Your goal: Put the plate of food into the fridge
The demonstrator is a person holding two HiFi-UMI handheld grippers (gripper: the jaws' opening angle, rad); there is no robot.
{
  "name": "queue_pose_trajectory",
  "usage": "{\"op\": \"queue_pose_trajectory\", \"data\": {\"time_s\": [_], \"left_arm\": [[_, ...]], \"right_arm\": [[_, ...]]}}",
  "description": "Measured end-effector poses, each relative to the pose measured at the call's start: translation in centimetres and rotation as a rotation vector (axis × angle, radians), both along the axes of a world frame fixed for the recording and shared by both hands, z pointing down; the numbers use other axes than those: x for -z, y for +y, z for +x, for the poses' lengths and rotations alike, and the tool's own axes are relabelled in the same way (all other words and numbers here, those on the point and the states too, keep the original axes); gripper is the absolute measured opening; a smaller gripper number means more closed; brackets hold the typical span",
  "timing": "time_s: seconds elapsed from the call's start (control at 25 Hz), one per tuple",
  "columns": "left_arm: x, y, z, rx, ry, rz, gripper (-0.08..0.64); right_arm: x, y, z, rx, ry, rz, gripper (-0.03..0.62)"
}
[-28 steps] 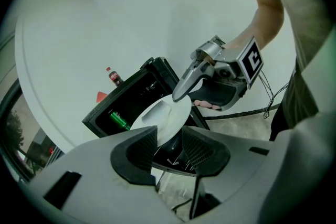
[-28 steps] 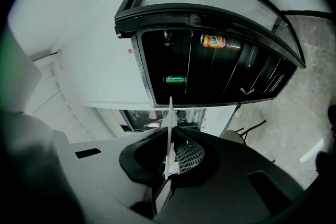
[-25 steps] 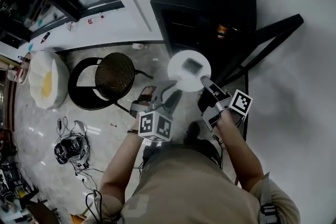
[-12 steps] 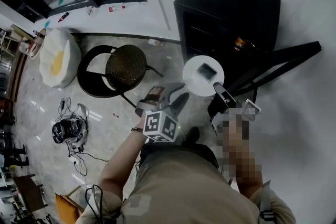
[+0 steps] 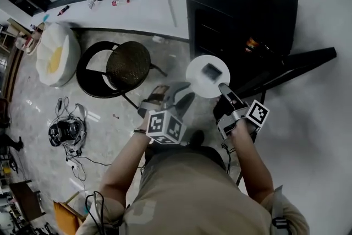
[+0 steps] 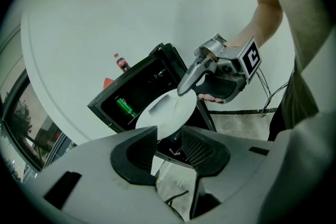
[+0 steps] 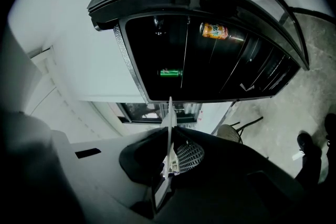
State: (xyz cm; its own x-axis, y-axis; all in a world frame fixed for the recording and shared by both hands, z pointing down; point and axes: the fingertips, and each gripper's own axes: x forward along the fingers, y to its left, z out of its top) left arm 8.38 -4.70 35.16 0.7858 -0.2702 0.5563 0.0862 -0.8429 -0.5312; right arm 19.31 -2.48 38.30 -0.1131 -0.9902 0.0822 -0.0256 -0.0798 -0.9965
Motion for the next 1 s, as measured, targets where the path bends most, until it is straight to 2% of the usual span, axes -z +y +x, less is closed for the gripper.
{"op": "queue_pose_trajectory", "data": {"time_s": [0.28, 0.68, 1.0], "left_arm": [[-0.7, -0.9, 0.1, -0.053, -0.003, -0.019, 0.129], [-3.5, -2.2, -0.9, -0.109, -0.015, -0.099, 0.129], [-5.2, -3.8, -2.0, -0.134, -0.032, -0.144, 0.129]], "right_arm": [[-0.3, -0.6, -0.3, -0.028, -0.002, -0.007, 0.036], [-2.8, -1.4, -1.6, -0.082, -0.002, -0.045, 0.036], [-4.6, -2.7, -2.9, -0.115, -0.022, -0.028, 0.037]]}}
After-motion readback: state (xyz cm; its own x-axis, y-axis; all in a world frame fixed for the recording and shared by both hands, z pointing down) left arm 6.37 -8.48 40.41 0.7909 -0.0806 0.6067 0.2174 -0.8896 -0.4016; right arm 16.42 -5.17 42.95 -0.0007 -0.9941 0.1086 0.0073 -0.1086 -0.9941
